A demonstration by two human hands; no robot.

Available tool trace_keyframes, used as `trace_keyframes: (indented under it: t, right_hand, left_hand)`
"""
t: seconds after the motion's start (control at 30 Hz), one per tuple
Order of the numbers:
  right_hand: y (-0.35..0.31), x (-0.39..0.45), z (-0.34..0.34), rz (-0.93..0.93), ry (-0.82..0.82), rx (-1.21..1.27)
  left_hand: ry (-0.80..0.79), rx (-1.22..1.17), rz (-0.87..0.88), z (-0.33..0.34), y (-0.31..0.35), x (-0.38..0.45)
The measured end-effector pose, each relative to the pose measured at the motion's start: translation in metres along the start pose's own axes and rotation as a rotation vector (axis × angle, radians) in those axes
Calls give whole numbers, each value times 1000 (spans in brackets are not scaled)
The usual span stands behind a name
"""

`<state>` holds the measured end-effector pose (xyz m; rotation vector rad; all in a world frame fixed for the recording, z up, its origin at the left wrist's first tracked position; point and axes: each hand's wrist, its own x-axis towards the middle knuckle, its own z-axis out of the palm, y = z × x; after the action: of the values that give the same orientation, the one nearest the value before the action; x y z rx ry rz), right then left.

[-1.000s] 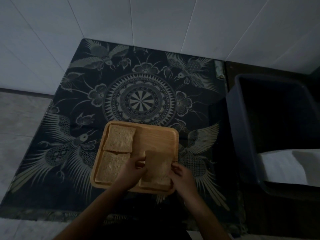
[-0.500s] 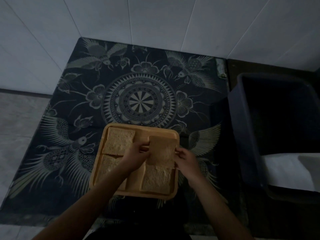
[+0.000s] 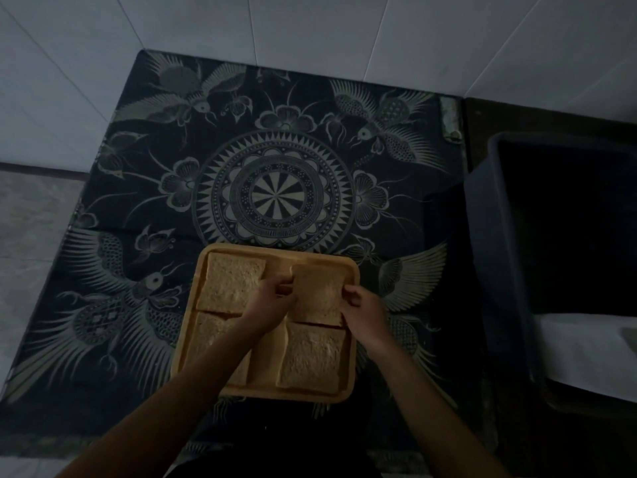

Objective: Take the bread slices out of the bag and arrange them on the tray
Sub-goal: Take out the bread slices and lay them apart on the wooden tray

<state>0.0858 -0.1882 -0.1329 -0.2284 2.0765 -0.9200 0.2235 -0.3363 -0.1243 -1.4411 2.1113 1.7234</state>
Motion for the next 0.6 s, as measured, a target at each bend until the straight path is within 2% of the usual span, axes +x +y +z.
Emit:
trace_keyframes:
  t: [0.27,0.37,0.6]
  right_hand:
    - [1,-1,4,-83,44,-151]
    - [2,-5,8,-166,76,-199]
    - [-1,-11,12,-221,74,-212]
  left_hand:
    - [57,94,42,6,-6,5]
    - [68,103,53,5,-5,3]
    - [36,79,62,0,-12,-3]
